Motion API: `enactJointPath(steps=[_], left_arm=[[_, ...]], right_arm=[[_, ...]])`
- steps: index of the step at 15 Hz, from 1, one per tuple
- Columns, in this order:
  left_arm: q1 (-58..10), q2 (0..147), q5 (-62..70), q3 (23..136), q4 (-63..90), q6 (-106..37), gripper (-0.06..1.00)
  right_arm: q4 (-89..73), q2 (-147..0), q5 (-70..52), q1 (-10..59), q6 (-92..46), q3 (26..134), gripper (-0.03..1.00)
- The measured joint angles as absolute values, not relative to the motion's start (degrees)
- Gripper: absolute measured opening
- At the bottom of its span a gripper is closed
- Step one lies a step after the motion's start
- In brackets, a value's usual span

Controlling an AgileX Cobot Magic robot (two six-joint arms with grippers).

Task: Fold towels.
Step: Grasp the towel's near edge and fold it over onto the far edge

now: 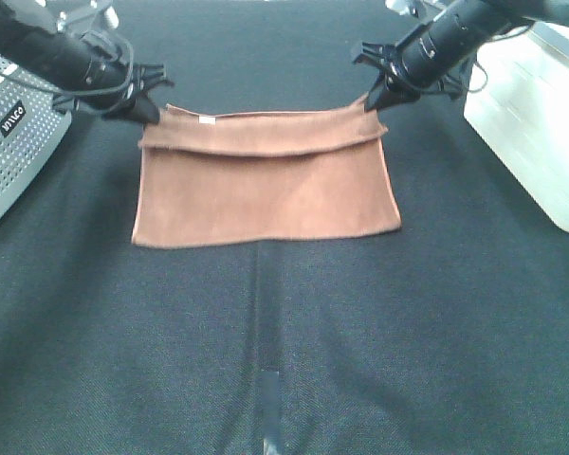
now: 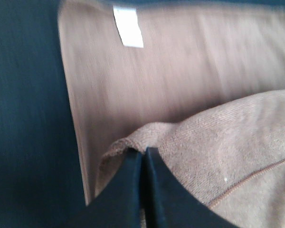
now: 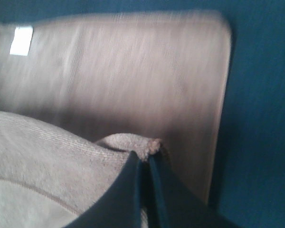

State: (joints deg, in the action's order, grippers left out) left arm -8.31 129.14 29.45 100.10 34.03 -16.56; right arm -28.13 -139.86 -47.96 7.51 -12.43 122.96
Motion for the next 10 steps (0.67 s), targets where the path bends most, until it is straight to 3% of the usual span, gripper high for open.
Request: enactJointPath(steps=[4, 10], left_arm=[[-8.19, 138.2, 21.72, 111.21, 33.86, -16.56, 0.0], [-9.4, 143.01, 11.0, 112.7, 34.84, -16.96, 0.0]], right_arm=[[-26.18, -148.34, -42.51, 7.51, -12.2, 134.82, 0.0], [-25.95, -153.32, -33.92, 7.51, -13.81, 135.28, 0.01]])
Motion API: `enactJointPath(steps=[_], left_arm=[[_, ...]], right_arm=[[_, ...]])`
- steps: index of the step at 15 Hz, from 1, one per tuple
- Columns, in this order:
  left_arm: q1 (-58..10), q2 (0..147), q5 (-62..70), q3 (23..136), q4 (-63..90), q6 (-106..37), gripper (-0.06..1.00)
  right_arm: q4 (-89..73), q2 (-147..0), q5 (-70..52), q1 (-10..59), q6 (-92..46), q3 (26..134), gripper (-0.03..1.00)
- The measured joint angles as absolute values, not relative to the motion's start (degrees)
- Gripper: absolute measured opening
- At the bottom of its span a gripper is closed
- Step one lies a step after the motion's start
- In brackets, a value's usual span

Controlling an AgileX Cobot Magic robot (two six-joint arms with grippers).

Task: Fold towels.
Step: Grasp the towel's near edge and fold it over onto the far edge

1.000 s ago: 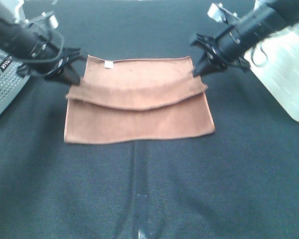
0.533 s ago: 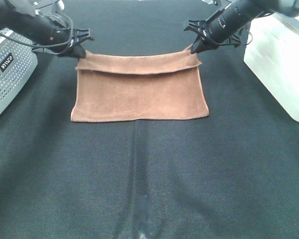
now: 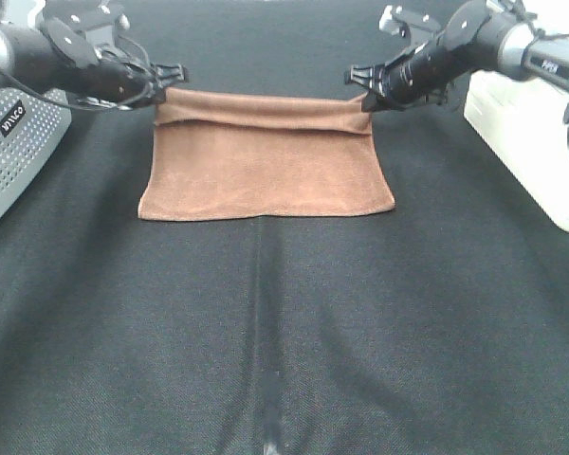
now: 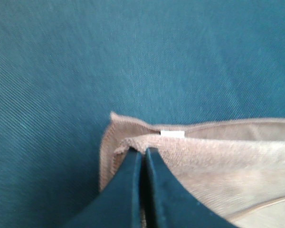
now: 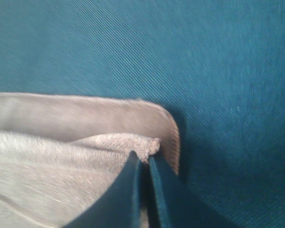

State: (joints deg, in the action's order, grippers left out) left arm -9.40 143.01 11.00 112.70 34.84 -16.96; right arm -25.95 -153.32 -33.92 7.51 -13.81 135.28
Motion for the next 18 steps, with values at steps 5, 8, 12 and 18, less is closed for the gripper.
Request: enactJointPath(steps=[5, 8, 12, 18], left_arm=[[-10.03, 143.01, 10.54, 112.7, 34.84, -18.56, 0.52], [-9.91, 140.32, 12.66, 112.7, 32.66, -18.56, 0.74], [-9.91, 136.48, 26.18, 112.7, 26.87, -18.56, 0.75], [-9.91, 134.65, 47.67, 112.7, 20.74, -3.38, 0.76]], right_arm=[[-25.95, -153.21, -34.89, 7.51, -13.92, 135.28, 0.72], [-21.77, -149.6, -43.37, 7.51, -13.98, 135.28, 0.77], [-17.99, -145.53, -57.58, 7.51, -12.32, 135.33, 0.78], [-17.36, -143.07, -69.21, 7.51, -4.7, 135.45, 0.78]])
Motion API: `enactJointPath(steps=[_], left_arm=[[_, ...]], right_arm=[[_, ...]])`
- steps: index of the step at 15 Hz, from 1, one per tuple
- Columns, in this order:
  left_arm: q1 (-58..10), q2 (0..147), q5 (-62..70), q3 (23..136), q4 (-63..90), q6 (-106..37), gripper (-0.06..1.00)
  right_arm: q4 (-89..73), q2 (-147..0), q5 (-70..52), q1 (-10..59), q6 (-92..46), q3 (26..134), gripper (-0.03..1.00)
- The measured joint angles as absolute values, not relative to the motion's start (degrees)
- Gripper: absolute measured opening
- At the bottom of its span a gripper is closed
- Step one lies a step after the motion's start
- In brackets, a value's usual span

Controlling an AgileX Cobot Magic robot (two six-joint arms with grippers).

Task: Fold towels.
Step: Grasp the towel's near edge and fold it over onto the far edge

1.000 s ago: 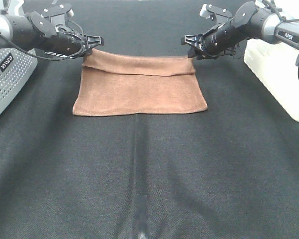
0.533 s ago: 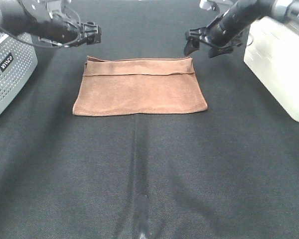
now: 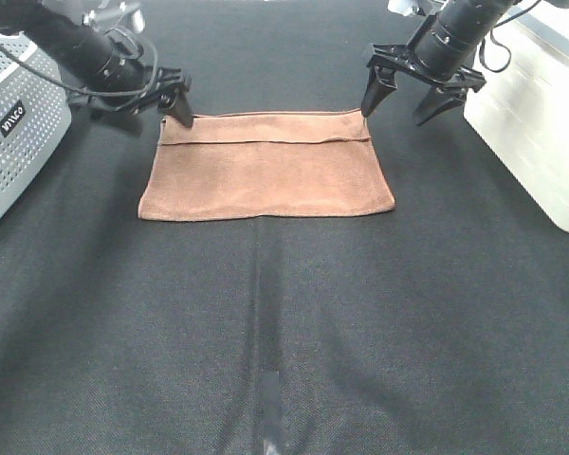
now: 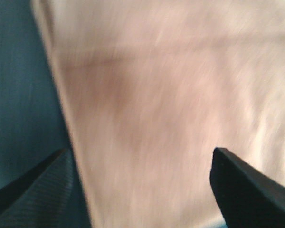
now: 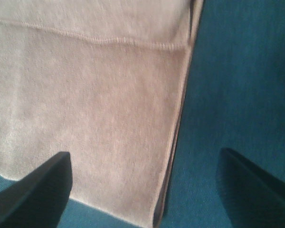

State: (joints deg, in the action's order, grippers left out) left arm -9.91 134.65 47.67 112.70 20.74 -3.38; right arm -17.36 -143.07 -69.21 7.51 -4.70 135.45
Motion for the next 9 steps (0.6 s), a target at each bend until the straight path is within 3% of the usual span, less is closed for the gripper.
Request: enactJointPath(steps=[4, 9], left_arm=[[-9.91, 134.59, 57.24, 112.7, 13.29, 7.33, 0.76], [-9.91, 134.24, 64.4, 111.78, 7.05, 14.27, 0.68]], right_arm=[[-17.02, -141.29, -69.21, 7.51, -3.04, 132.18, 0.78], [-19.42, -133.61, -66.12, 7.51, -6.3, 112.13, 0.77]])
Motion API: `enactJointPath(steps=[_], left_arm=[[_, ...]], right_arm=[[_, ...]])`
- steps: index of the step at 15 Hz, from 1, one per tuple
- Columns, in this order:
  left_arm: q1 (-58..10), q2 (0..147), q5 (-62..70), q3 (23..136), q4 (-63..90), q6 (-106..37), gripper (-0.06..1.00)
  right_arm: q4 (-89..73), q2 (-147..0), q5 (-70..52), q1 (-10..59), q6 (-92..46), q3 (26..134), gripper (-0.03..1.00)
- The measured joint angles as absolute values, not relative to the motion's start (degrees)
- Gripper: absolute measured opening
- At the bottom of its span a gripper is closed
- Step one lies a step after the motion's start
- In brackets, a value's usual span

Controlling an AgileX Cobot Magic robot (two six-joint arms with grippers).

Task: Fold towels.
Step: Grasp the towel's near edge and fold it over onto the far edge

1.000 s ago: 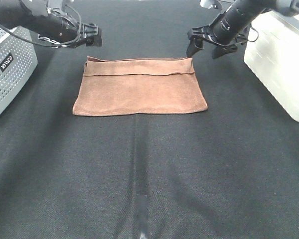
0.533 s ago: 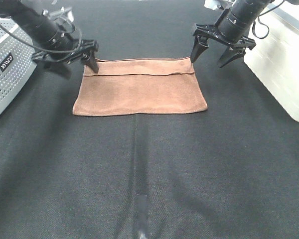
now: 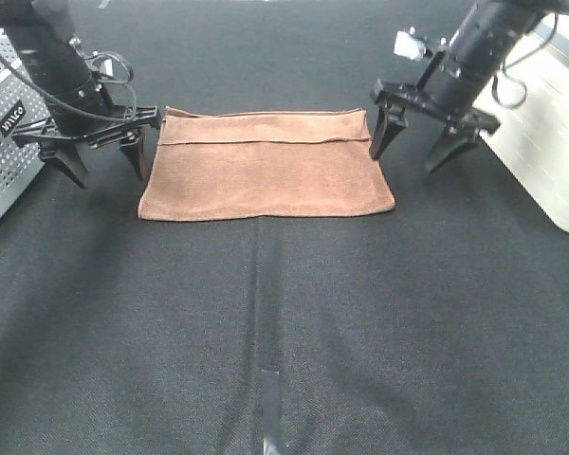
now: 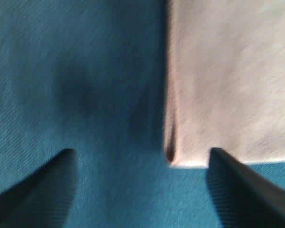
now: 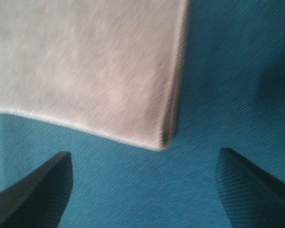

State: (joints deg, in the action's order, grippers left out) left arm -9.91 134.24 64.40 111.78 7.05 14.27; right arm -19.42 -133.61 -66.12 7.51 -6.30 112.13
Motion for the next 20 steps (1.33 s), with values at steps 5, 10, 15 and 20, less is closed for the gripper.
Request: enactJointPath(steps=[5, 10, 15, 20], left_arm=[[-9.91, 130.46, 50.53, 98.03, 10.31, 14.55, 0.64], [-9.91, 130.46, 44.4, 97.92, 12.72, 14.21, 0.64], [-9.91, 132.75, 43.14, 97.69, 17.48, 12.15, 0.64], [-9.91, 134.53, 41.71, 97.8, 20.91, 8.42, 0.64]], right_arm=[[-26.07, -132.24, -57.93, 7.51, -13.01, 104.11, 0.77], [-25.55, -132.47, -52.6, 7.51, -13.81, 103.93, 0.77], [-25.55, -135.85, -51.74, 7.51, -13.81, 103.93, 0.77], [-25.78, -137.05, -50.31, 7.51, -13.87, 103.93, 0.75]])
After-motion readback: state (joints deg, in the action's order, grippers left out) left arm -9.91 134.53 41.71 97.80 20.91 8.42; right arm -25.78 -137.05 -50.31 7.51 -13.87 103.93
